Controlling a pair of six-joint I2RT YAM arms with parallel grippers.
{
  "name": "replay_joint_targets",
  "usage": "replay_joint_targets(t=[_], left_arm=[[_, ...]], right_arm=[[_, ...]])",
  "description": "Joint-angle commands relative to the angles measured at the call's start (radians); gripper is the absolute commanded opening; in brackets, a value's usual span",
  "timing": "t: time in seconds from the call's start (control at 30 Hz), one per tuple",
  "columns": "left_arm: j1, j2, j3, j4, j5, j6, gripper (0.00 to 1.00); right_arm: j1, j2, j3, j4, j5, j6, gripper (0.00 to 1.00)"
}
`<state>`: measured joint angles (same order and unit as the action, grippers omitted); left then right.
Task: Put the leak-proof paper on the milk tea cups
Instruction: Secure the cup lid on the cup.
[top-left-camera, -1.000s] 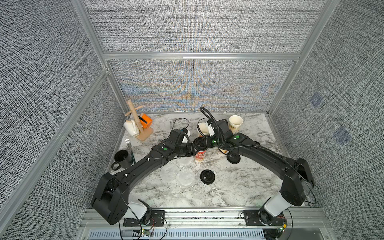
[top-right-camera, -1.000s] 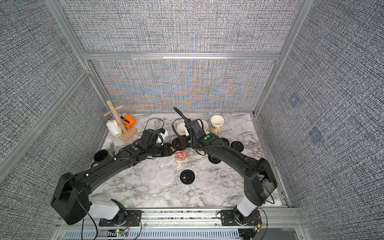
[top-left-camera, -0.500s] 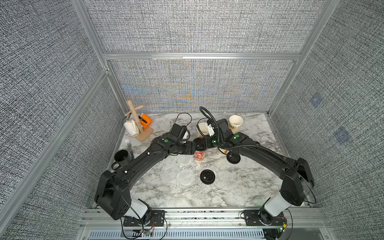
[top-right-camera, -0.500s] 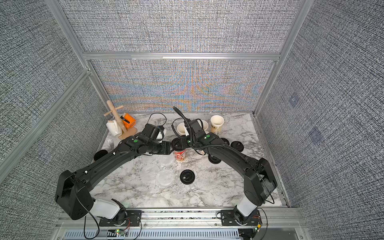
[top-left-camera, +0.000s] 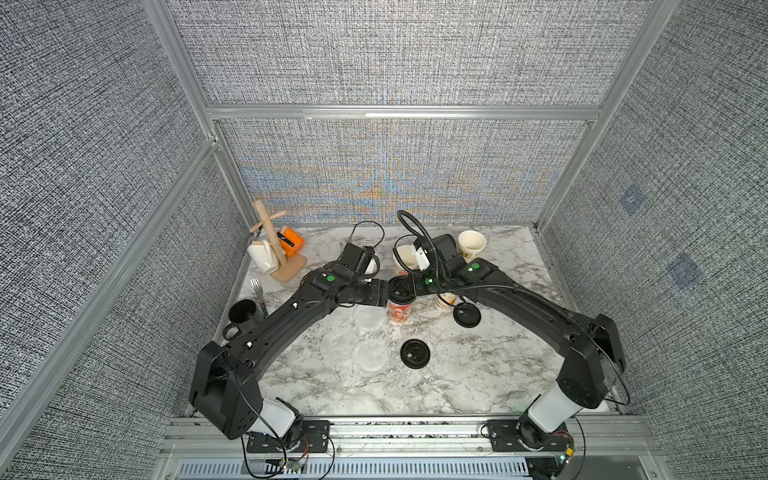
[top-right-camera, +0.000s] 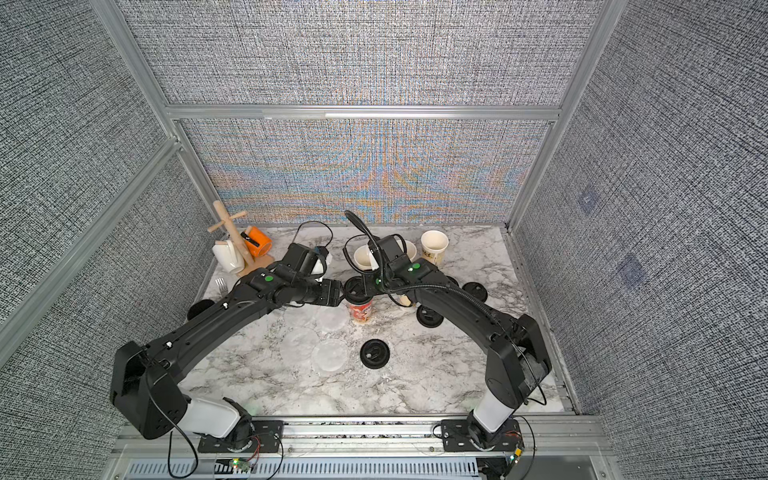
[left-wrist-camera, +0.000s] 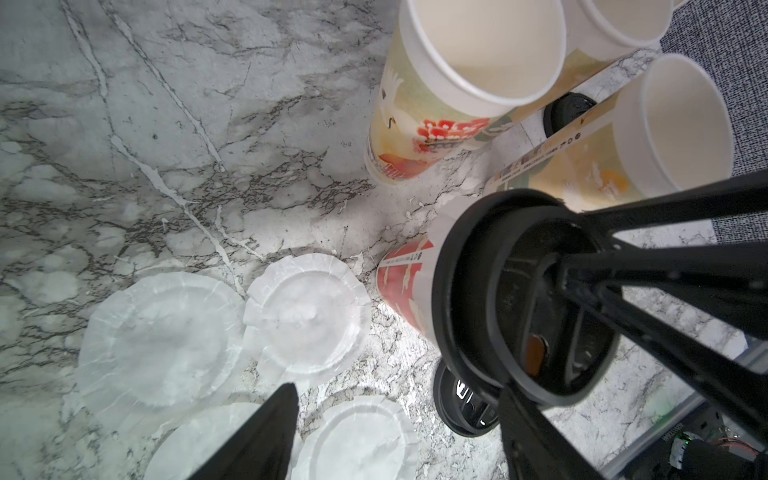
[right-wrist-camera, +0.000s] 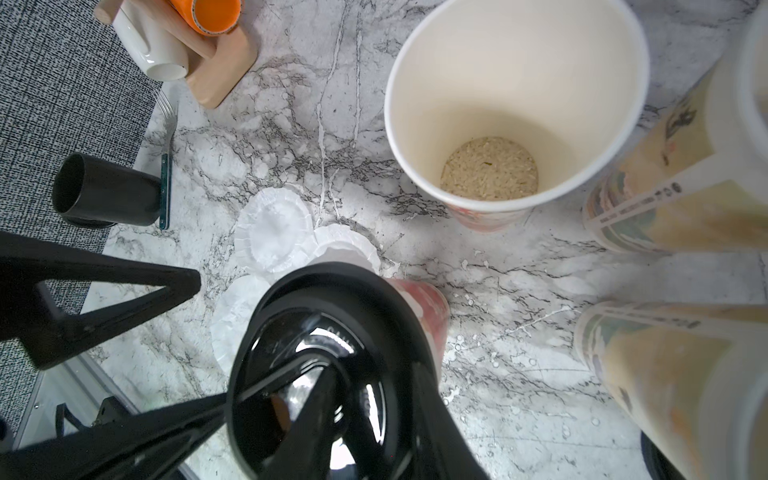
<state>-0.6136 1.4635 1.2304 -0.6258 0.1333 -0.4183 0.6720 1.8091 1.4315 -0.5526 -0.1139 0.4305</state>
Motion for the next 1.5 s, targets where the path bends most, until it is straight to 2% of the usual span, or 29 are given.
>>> replay_joint_targets(t=[0.0, 0.2, 0.47, 0.6, 0.73, 0.87, 1.07, 1.2, 1.3, 1.47], left_arm=[[0.000, 0.006, 0.010, 0.011, 0.006, 0.019, 0.78], [0.000, 0.006, 0.019, 0.012, 0.009, 0.022, 0.78], [0.000, -0.006, 0.020, 0.009, -0.003, 0.030, 0.78], [0.000, -0.028, 0.001, 0.027, -0.013, 0.030, 0.78], [0.000, -0.062, -0.025, 0.061, -0.024, 0.028, 0.78], [0.000, -0.086, -0.028, 0.087, -0.021, 0.030, 0.78], [0.000, -0.062, 0.021, 0.118, 0.006, 0.075, 0.78], [0.000, 0.014, 0.087, 0.102, 0.070, 0.113, 0.78], [0.000, 0.090, 0.157, 0.051, 0.121, 0.136, 0.77], [0.000, 0.140, 0.170, 0.059, 0.139, 0.136, 0.77]], right_arm=[[-0.006, 0.016, 0.030, -0.099, -0.019, -0.011, 0.33], [-0.013, 0.032, 0.105, -0.112, -0.019, -0.013, 0.40], [-0.014, 0.043, 0.191, -0.135, -0.013, -0.015, 0.58], [-0.015, 0.018, 0.176, -0.136, 0.003, -0.016, 0.66], [-0.012, -0.042, 0.095, -0.126, 0.024, -0.015, 0.69], [-0.009, -0.126, -0.012, -0.108, 0.045, 0.021, 0.66], [0.018, -0.226, -0.146, -0.035, 0.042, 0.121, 0.54], [0.031, -0.212, -0.173, 0.010, 0.031, 0.156, 0.46], [0.033, -0.190, -0.178, 0.035, 0.026, 0.174, 0.44], [0.034, -0.168, -0.175, 0.049, 0.020, 0.183, 0.43]])
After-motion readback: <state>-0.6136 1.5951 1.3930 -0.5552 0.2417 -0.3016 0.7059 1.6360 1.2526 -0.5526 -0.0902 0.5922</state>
